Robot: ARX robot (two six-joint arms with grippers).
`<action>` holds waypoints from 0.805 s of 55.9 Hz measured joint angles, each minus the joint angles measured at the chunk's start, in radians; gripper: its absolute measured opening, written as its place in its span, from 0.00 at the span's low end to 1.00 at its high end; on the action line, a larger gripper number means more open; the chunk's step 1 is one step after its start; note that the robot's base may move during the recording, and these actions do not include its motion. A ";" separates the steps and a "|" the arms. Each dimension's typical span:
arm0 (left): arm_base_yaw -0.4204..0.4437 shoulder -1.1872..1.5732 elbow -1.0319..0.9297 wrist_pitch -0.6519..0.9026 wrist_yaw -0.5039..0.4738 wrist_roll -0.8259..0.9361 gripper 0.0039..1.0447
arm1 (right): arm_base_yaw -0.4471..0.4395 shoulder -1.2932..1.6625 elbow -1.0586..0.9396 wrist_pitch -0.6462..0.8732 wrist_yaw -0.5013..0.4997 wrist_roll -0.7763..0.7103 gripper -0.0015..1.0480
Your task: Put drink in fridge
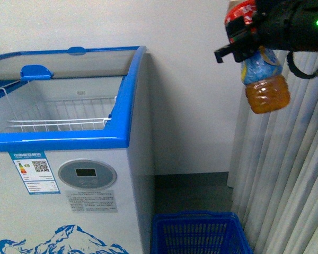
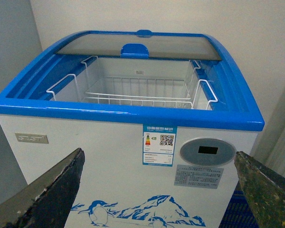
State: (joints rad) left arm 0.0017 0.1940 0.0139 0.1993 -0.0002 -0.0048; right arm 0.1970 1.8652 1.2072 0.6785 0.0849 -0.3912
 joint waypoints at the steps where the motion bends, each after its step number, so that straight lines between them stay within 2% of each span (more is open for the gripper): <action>1: 0.000 0.000 0.000 0.000 0.000 0.000 0.92 | 0.010 0.027 0.052 -0.021 0.003 -0.012 0.40; 12: 0.000 0.000 0.000 0.000 0.000 0.000 0.92 | 0.104 0.237 0.438 -0.155 -0.006 -0.114 0.40; 25: 0.000 0.000 0.000 0.000 0.000 0.000 0.92 | 0.178 0.405 0.718 -0.248 -0.025 -0.206 0.40; 35: 0.000 0.000 0.000 0.000 0.000 0.000 0.92 | 0.229 0.496 0.855 -0.292 -0.054 -0.238 0.40; 45: 0.000 0.000 0.000 0.000 0.000 0.000 0.92 | 0.262 0.515 0.877 -0.290 -0.116 -0.241 0.40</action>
State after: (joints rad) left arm 0.0017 0.1940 0.0139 0.1993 -0.0002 -0.0048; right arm 0.4595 2.3802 2.0838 0.3882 -0.0315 -0.6319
